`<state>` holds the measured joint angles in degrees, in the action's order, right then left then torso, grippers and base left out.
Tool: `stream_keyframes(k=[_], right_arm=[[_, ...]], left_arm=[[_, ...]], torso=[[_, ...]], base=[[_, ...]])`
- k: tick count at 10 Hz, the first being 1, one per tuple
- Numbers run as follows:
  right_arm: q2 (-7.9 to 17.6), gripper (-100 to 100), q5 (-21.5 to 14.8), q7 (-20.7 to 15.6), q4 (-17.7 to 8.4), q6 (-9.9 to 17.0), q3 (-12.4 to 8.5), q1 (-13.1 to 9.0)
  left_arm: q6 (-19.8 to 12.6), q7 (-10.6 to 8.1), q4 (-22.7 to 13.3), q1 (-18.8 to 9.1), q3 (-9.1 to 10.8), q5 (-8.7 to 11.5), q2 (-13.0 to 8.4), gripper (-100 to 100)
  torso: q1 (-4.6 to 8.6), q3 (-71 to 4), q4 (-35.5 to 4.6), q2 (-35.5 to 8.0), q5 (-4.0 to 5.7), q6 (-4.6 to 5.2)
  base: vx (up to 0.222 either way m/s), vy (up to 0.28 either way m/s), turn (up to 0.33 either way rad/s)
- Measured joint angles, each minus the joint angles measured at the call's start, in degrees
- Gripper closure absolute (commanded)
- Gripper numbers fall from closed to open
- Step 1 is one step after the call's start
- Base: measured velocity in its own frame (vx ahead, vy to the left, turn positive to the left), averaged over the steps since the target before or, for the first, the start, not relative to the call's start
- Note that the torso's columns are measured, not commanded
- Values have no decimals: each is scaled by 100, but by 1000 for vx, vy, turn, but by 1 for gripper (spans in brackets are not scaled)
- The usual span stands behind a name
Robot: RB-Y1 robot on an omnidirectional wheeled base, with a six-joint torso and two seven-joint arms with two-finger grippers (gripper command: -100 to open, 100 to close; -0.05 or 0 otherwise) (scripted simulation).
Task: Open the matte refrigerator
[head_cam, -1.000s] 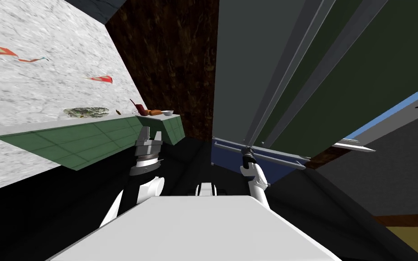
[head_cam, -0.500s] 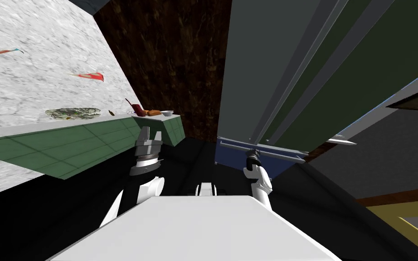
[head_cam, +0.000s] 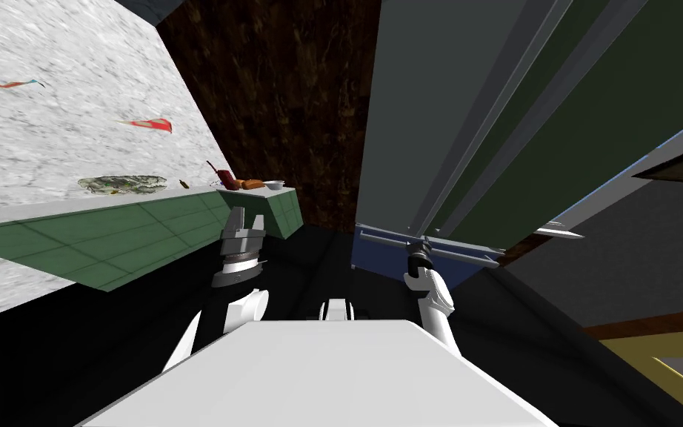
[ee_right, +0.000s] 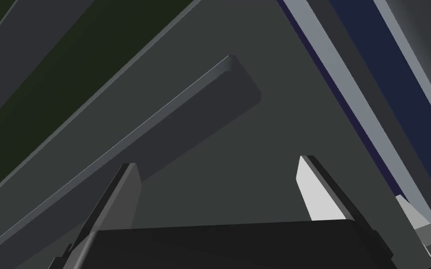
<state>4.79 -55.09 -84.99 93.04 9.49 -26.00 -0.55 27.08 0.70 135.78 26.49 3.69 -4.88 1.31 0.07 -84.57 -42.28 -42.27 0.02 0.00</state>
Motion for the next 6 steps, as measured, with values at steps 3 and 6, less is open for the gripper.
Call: stream_keyframes(k=[3, 6], right_arm=[[279, -100, 12, 41, -136, 42, 107, -126], [220, -100, 99, 104, -265, 159, 350, -254]], left_arm=[[0, 0, 0, -1, 0, 0, 0, 0], [0, 0, 0, 0, 1, 0, -1, 0]], torso=[[6, 3, -1, -5, 2, -3], [-10, 3, -1, -4, -3, -1]], base=[[-16, -143, 107], [-35, -184, 97]])
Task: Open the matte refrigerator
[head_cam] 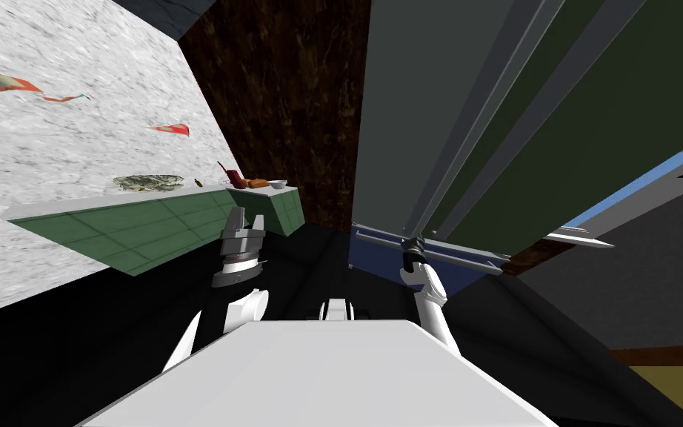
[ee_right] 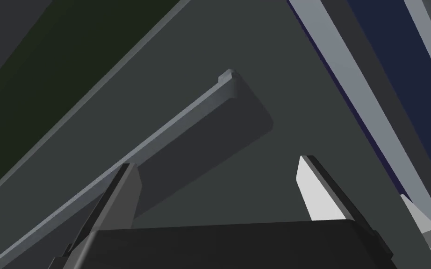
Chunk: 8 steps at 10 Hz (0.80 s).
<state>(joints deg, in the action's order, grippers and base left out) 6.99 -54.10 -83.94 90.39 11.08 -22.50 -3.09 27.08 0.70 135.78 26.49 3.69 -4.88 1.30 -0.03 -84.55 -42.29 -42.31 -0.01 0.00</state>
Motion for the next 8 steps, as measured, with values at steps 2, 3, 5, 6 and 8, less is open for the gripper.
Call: stream_keyframes(k=[2, 3, 5, 6, 8], right_arm=[[-22, -100, 32, 72, -162, 17, 109, -108], [-84, -100, 3, 102, -205, -6, 142, -137], [-88, -100, 79, 106, -190, 124, 321, -167], [-59, -100, 114, 134, -254, 157, 400, -219], [-1, -100, 177, 165, -300, 224, 516, -267]], left_arm=[[0, 0, 0, 0, 0, 0, 0, 0], [0, 0, 0, 1, 0, 0, 0, 0], [0, 0, 0, 0, -1, 0, 1, 0], [0, 0, 0, 0, 0, 0, 0, 0], [0, 0, 0, 1, 0, 0, 1, 0]], torso=[[7, -5, 3, 8, 2, -1], [-5, -5, 3, 7, -1, 2], [-11, -2, 1, 2, -4, -1], [13, 1, -1, -3, 3, 1], [-16, 0, 0, 2, -3, 3]], base=[[-24, -190, 122], [-15, -113, 29], [-30, -139, 90], [-83, -184, 134], [-26, -52, 13]])
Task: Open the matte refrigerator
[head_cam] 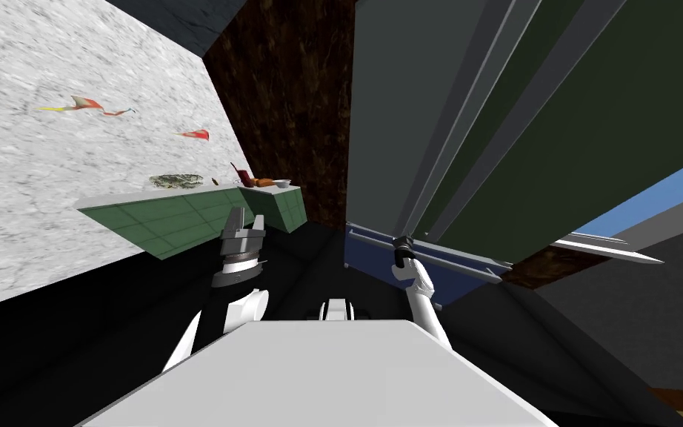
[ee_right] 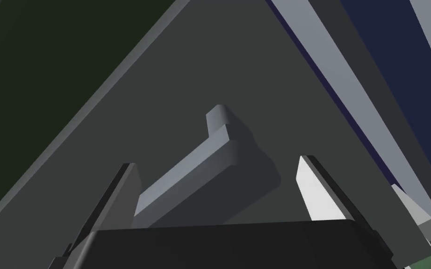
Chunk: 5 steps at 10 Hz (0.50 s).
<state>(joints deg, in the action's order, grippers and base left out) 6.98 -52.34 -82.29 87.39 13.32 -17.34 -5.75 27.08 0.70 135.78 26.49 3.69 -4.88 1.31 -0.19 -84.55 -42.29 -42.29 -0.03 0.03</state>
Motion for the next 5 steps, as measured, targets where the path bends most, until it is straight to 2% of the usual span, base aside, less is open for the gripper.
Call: stream_keyframes(k=[1, 2, 3, 5], right_arm=[[1, 100, -1, -1, 0, -1, -3, 2], [-4, 100, 0, -1, -6, -1, 2, 7], [-44, 100, -49, 9, -6, -6, -72, 20], [-77, 100, -81, 17, 93, 54, -179, 70]], left_arm=[[0, 0, 1, 0, -1, 0, 1, 0], [0, 0, 1, 0, -1, 0, 1, 0], [1, 0, 1, 1, -1, 0, 2, 0], [1, 0, 1, 0, -3, 0, 3, 0]], torso=[[-17, -10, 4, 14, -7, -3], [-6, -10, 0, 12, -8, 0], [-21, -6, -3, 8, -12, -2], [-6, -6, 2, 7, -5, -8]], base=[[-7, -8, 5], [11, 105, -78], [27, 215, -174], [34, 207, -60]])
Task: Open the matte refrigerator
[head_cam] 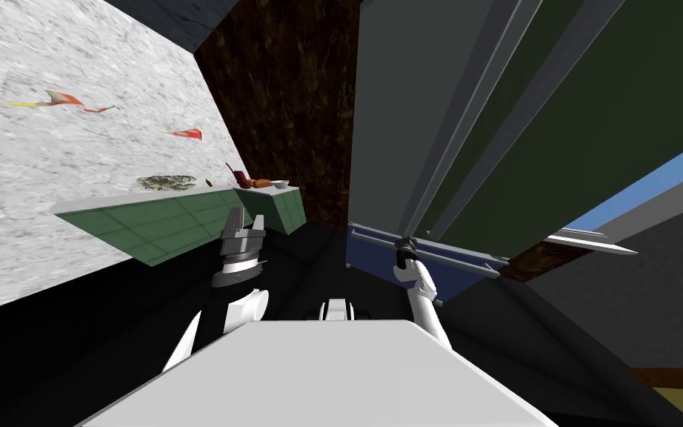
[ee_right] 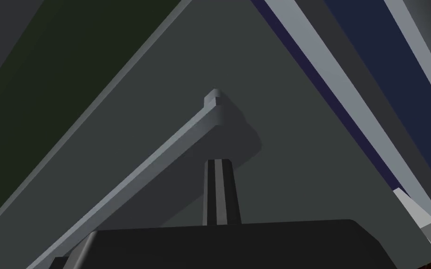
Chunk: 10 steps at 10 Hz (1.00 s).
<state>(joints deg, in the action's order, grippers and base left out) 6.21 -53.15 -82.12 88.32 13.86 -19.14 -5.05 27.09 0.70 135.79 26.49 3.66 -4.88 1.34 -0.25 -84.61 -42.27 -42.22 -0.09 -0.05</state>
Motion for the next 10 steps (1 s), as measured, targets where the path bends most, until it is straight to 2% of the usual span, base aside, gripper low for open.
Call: stream_keyframes(k=[7, 8, 9, 10], right_arm=[[-323, 100, -362, 73, 328, 189, -658, 168], [-305, 100, -328, 61, 402, 269, -715, 207], [-305, -100, -322, 56, 410, 290, -720, 211], [-210, -100, -300, 57, 400, 291, -688, 204]], left_arm=[[0, 0, 0, 1, 0, 0, 0, 0], [0, 0, 0, 0, 0, 0, 0, 0], [0, 0, 0, 0, 1, 0, -1, 0], [0, 0, -1, 0, 2, 0, -3, 0]], torso=[[39, 1, 0, -2, 13, 6], [40, 6, -2, -10, 13, 5], [80, 8, -3, -12, 22, 4], [98, 6, -3, -10, 29, 6]], base=[[33, 305, -135], [0, 134, -26], [-1, -3, 46], [-12, -103, 72]])
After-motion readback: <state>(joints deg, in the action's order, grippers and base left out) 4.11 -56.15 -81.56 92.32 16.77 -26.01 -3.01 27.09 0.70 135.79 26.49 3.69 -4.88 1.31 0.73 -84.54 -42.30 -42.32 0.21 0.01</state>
